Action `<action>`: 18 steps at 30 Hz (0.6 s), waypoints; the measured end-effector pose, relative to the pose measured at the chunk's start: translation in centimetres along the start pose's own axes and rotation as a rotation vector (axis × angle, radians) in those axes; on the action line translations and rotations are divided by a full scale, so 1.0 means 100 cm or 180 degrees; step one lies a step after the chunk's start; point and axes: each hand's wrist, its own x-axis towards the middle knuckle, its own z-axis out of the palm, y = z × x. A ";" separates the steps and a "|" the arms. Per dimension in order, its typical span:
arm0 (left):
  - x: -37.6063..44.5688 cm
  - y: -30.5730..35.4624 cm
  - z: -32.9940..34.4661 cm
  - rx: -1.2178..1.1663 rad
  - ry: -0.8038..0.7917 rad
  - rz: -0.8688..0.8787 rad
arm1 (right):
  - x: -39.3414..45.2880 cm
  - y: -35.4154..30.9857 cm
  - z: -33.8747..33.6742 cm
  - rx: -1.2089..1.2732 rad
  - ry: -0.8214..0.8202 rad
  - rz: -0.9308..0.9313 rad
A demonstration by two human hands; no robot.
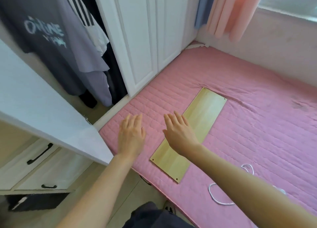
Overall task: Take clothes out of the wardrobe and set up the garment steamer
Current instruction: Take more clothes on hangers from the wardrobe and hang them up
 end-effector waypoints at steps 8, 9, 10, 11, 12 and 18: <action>0.063 -0.036 -0.036 0.0089 0.0567 -0.0541 | 0.098 -0.009 -0.031 -0.0092 0.0270 -0.0609; 0.073 -0.041 -0.041 0.0097 0.0610 -0.0625 | 0.110 -0.011 -0.035 -0.0120 0.0306 -0.0666; 0.083 -0.046 -0.046 0.0107 0.0649 -0.0698 | 0.123 -0.014 -0.039 -0.0148 0.0350 -0.0716; 0.093 -0.052 -0.051 0.0119 0.0674 -0.0771 | 0.135 -0.017 -0.044 -0.0173 0.0388 -0.0764; 0.102 -0.057 -0.055 0.0128 0.0685 -0.0854 | 0.148 -0.020 -0.050 -0.0197 0.0416 -0.0814; 0.167 -0.079 -0.086 -0.0009 0.0974 -0.1224 | 0.228 -0.039 -0.082 -0.0371 0.0593 -0.1089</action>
